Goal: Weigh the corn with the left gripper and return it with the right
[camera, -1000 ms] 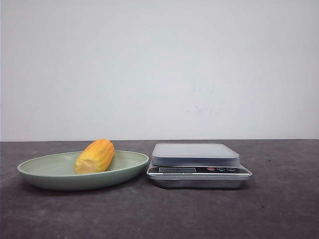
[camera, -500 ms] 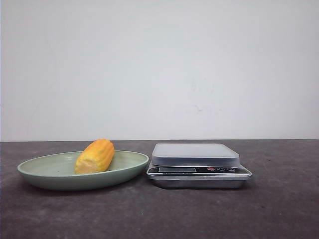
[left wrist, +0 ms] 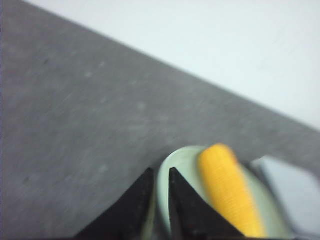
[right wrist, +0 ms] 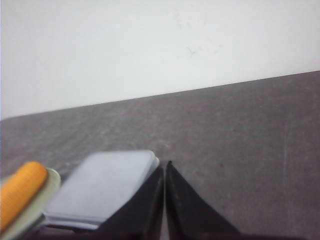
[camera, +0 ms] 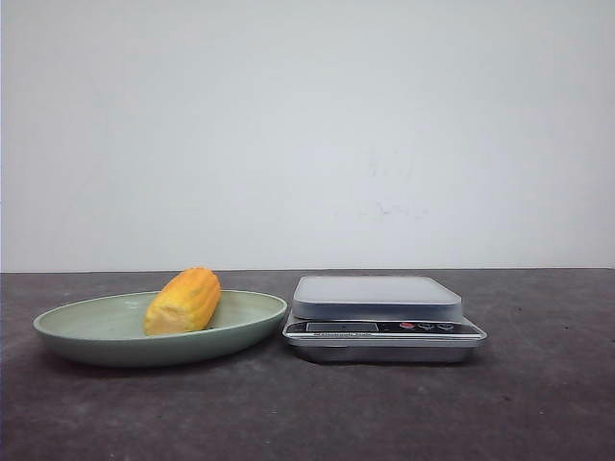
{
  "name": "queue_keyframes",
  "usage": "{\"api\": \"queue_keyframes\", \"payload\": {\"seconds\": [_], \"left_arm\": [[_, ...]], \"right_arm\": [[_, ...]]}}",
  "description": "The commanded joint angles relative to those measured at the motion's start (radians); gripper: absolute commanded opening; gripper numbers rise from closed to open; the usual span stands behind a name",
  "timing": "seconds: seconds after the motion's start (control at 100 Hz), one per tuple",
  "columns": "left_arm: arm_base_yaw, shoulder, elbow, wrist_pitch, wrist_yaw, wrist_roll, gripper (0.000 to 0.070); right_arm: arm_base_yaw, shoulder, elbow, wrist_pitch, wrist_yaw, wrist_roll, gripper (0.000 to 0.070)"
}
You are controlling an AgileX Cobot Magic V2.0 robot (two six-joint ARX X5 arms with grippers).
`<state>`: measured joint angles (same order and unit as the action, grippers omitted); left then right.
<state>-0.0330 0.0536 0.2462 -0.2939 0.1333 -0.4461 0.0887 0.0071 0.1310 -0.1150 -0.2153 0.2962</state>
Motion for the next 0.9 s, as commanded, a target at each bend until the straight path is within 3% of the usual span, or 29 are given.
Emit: {"api": "queue_keyframes", "payload": {"seconds": [0.0, 0.2, 0.38, 0.54, 0.73, 0.89], "left_arm": [[0.001, 0.042, 0.110, -0.044, 0.008, -0.007, 0.0006], [0.001, 0.240, 0.430, -0.209, 0.037, 0.083, 0.0005], [0.001, 0.418, 0.649, -0.191, 0.037, 0.228, 0.0004], [0.000, 0.576, 0.840, -0.229, 0.091, 0.236, 0.0004], [-0.015, 0.696, 1.021, -0.346, 0.154, 0.236, 0.0007], [-0.033, 0.704, 1.038, -0.353, 0.156, 0.236, 0.0167]], "right_arm": [[0.000, 0.006, 0.087, -0.058, -0.003, 0.013, 0.0000], [0.000, 0.111, 0.349, -0.235, -0.007, -0.065, 0.0000], [0.000, 0.278, 0.639, -0.326, -0.021, -0.140, 0.0000], [0.000, 0.468, 0.913, -0.447, -0.019, -0.233, 0.0000], [0.000, 0.607, 1.088, -0.504, -0.021, -0.237, 0.0000], [0.000, 0.620, 1.096, -0.499, -0.024, -0.232, 0.0000]]}}
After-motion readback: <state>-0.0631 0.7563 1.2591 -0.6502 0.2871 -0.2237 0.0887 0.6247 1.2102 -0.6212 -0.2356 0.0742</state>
